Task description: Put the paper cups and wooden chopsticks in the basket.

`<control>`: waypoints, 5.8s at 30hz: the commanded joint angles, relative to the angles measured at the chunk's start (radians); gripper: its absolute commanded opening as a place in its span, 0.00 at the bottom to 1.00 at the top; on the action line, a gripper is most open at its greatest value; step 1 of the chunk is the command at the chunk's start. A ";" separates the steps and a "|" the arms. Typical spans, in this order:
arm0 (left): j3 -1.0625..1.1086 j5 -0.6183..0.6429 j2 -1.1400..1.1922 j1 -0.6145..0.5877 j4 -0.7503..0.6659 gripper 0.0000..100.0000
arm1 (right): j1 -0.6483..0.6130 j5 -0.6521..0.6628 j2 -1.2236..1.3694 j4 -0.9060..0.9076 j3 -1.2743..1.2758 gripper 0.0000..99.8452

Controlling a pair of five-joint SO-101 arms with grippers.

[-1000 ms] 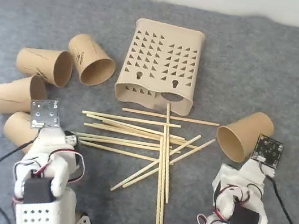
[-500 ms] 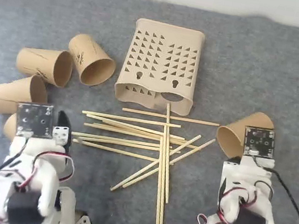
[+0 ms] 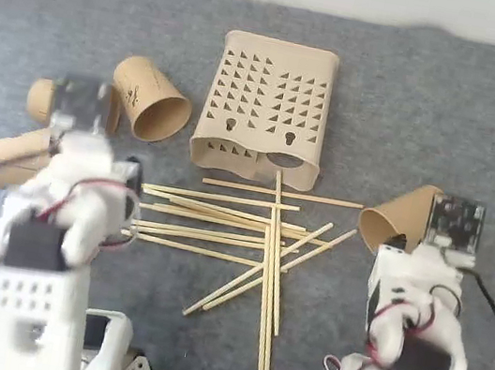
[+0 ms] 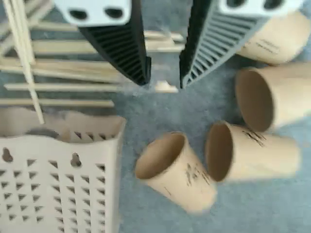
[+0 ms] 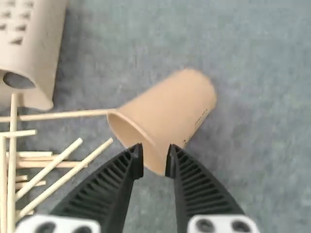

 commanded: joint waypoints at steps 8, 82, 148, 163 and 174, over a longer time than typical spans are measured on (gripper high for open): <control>-0.107 0.092 0.384 0.163 -0.167 0.12 | 0.068 -0.137 0.668 -0.291 -0.141 0.10; -1.214 0.356 1.263 0.259 0.025 0.01 | 0.093 -0.127 0.662 -0.354 -0.052 0.10; -1.635 0.334 1.481 0.213 0.425 0.12 | 0.091 -0.127 0.673 -0.364 -0.041 0.10; -1.504 0.308 1.254 0.184 0.437 0.26 | 0.091 -0.127 0.670 -0.364 -0.041 0.10; -1.119 0.232 0.819 0.178 0.436 0.27 | 0.096 -0.126 0.590 -0.257 -0.041 0.10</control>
